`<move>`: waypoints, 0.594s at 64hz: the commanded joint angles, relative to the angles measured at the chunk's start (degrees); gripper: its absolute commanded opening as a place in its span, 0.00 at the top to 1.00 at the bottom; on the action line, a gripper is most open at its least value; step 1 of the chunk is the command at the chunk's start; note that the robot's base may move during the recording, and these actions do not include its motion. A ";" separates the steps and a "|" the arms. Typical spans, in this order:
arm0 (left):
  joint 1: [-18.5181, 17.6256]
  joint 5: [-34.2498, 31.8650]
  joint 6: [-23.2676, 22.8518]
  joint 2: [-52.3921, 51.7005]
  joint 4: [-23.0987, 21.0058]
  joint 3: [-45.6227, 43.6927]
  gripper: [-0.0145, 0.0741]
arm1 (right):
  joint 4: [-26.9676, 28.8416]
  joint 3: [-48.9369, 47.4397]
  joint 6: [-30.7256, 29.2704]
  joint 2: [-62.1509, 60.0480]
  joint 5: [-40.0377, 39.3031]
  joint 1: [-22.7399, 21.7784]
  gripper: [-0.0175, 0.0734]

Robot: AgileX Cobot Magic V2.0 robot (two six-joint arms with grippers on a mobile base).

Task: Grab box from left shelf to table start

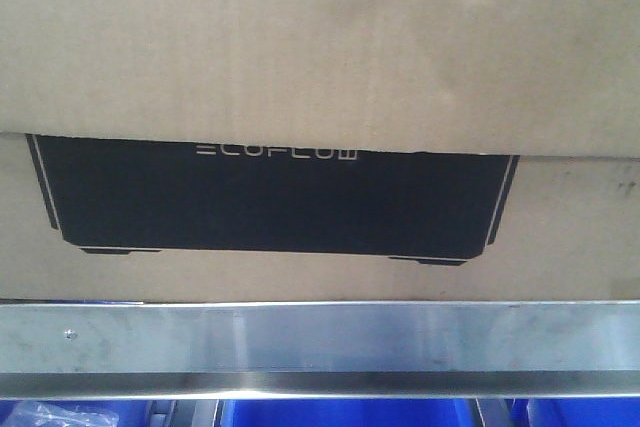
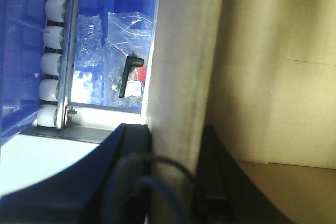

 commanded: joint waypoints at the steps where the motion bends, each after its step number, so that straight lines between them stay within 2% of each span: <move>1: 0.16 0.00 -0.82 -1.70 -0.04 -1.40 0.85 | 1.06 -1.34 0.88 -1.26 -1.90 -0.20 0.78; 38: 0.16 0.37 -0.82 -2.45 -0.15 -1.40 0.85 | 1.17 -1.43 0.93 -1.47 -1.40 -0.20 0.78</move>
